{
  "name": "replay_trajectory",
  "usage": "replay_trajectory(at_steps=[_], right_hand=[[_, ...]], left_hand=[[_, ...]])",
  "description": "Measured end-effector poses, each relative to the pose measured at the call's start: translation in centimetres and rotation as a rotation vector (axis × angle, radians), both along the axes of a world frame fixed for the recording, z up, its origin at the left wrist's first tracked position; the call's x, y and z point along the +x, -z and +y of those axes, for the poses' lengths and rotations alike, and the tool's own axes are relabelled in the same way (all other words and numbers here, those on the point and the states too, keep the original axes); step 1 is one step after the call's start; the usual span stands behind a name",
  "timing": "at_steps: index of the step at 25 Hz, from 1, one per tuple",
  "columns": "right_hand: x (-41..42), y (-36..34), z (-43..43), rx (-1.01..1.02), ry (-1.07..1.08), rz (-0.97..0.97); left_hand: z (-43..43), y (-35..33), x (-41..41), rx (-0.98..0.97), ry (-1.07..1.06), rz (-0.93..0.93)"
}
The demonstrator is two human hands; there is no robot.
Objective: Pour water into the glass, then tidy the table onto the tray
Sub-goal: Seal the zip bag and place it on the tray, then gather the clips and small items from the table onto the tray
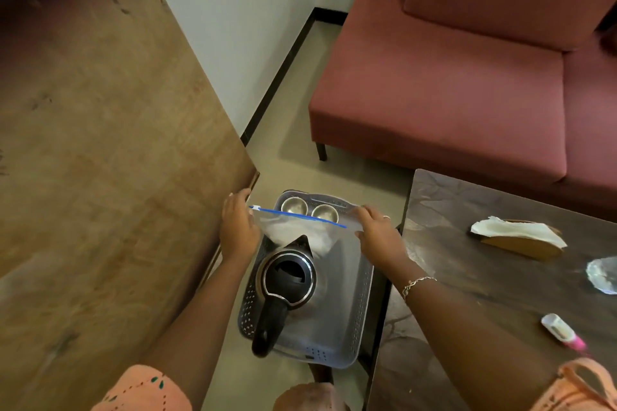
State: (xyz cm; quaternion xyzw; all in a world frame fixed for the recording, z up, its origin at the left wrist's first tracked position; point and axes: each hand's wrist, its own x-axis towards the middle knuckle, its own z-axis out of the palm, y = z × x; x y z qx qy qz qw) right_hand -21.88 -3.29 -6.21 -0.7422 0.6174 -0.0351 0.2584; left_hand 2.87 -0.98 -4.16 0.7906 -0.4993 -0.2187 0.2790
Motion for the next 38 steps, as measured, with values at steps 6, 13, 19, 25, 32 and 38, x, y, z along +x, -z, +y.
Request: replay_trajectory(at_steps=[6,13,19,25,32,38], right_hand=[[-5.6,-4.3,3.4,-0.26,-0.048,0.099],[-16.9,-7.3,11.8,-0.311,0.004,0.145],[-29.1,-8.4,20.1,-0.311,0.178,0.194],[-39.7,-9.3,26.0,-0.316,0.368,0.236],[-45.1,-7.8,28.1,-0.216,0.519,0.27],[-48.8,-5.3,30.4,-0.131,0.668,0.276]], left_hand=[[4.1,-4.6,-9.2,-0.066,0.171,-0.343],[10.2,-5.5,-23.7,-0.02,0.496,-0.474],[15.8,-6.1,-35.8,-0.001,0.698,-0.527],[18.5,-6.4,-44.5,0.002,0.878,-0.56],[17.2,-5.5,-49.3,0.034,1.089,-0.622],[14.2,-3.6,-51.0,0.091,1.209,-0.643]])
